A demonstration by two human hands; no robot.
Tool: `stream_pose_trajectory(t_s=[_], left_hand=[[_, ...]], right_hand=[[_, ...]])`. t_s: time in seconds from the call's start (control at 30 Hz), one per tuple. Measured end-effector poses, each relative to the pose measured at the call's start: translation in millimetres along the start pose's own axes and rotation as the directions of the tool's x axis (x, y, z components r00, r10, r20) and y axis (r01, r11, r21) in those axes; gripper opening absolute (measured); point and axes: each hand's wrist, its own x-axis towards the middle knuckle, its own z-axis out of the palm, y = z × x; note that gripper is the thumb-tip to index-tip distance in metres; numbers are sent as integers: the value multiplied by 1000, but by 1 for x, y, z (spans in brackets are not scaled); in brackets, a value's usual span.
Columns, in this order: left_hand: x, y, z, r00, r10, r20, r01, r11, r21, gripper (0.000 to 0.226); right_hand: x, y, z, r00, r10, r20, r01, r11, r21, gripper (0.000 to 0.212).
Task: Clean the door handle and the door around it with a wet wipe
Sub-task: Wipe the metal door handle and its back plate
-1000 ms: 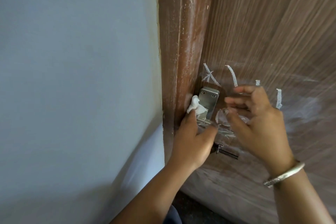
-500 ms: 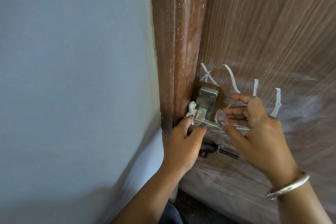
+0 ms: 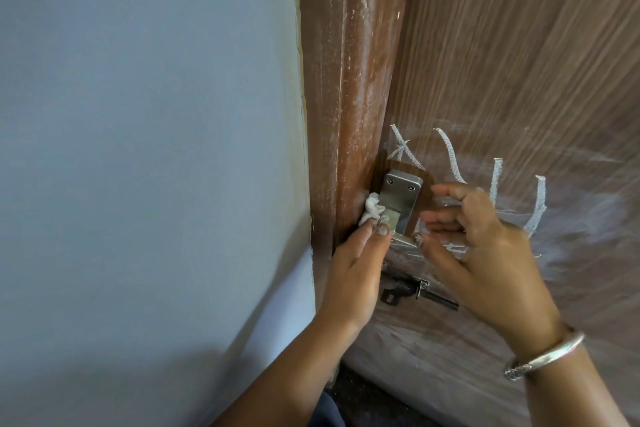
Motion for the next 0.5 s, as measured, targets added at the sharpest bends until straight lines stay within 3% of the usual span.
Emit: stream_pose_trajectory(t_s=[0.07,0.23,0.3,0.37,0.5], left_hand=[[4,2,-1,999,-20,28,20,1000,9,66],[-4,-5,0,993,87,-78,-79,992,100,40],[-5,-7,1,988,125,-89,-117,990,84,54],[-5,-6,3,984,160,-79,-156,986,59,59],[-7,-9,10,975,193,-107,-197,980,-30,47]], right_hand=[[0,1,1,1000,-3,12,4,1000,-14,54],[2,0,3,998,-39,48,42,997,-68,45],[7,-4,4,991,-118,59,127,977,-173,36],[17,-11,8,980,-178,92,199,919,-340,30],[41,-25,24,959,-103,265,255,723,-642,26]])
